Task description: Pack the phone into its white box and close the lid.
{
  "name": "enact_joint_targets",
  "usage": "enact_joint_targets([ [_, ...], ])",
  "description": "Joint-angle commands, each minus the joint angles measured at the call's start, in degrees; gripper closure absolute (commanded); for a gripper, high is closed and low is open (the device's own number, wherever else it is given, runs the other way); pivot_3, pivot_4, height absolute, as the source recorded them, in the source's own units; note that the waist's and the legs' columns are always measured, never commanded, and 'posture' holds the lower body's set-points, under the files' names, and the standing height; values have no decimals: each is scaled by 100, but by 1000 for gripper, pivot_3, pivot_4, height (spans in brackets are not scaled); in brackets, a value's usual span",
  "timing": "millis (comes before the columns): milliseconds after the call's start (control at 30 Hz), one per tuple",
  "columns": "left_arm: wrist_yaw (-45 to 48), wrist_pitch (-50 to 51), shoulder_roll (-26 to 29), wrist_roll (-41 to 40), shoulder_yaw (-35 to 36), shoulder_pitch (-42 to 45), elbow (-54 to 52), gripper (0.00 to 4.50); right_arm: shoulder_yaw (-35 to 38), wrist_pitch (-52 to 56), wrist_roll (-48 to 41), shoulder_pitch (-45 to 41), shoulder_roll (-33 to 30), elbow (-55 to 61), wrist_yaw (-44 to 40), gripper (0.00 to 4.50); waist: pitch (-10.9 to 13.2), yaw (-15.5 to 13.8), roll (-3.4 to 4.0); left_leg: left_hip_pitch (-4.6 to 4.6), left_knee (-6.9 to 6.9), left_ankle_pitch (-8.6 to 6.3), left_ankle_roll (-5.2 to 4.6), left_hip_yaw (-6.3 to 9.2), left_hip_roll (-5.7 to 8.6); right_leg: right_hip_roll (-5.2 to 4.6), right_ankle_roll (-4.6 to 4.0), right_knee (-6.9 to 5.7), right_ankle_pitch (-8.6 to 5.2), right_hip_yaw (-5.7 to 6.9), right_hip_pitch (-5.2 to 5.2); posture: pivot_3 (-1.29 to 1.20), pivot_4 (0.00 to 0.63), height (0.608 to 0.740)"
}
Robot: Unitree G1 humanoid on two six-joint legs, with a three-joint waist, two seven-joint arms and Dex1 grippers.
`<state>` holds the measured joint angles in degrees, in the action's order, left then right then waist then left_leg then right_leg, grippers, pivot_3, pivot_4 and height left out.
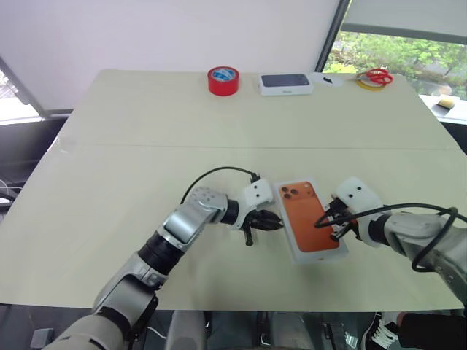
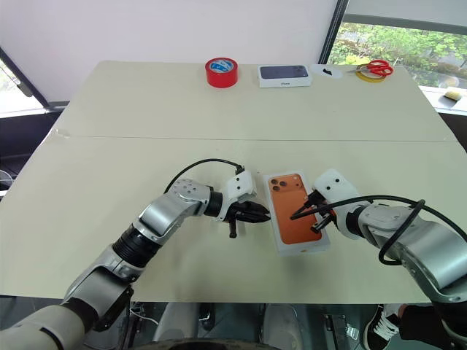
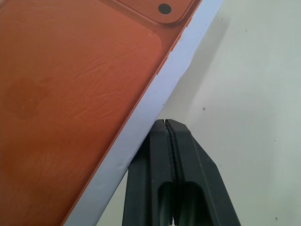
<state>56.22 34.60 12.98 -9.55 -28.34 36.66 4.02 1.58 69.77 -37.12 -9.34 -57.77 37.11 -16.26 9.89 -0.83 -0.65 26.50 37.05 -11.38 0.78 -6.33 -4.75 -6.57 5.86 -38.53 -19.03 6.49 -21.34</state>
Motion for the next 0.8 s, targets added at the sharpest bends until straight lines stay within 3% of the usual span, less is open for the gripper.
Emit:
enact_joint_targets([
  [33, 71, -141, -216, -87, -28, 190, -226, 3737, 81, -50, 23, 114, 28, 385, -224, 4473, 0, -1, 0, 0, 0, 0, 0, 0, 0, 0, 0, 0, 0, 0, 0, 0, 150, 730],
  [467, 107, -99, -64, -103, 176, 121, -219, 3737, 339, -159, 530, 468, -79, 337, -497, 4473, 0, 6, 0, 0, 0, 0, 0, 1, 0, 0, 0, 0, 0, 0, 1, 0, 150, 730],
  [667, 11, -29, -12, -179, 455, 150, -93, 3737, 760, -476, 853, 689, -307, 242, -787, 4473, 0, 5, 1, -1, 1, 0, 0, 1, 0, 0, 0, -1, 0, 0, 1, 0, 150, 730],
  [800, -112, 98, -61, -312, 722, 164, -26, 3737, 1440, -911, 877, 1023, -482, 359, -1321, 4473, 0, 2, 0, 0, 2, 0, 0, 1, 2, 0, 1, 0, 0, 0, 2, 0, 150, 730],
])
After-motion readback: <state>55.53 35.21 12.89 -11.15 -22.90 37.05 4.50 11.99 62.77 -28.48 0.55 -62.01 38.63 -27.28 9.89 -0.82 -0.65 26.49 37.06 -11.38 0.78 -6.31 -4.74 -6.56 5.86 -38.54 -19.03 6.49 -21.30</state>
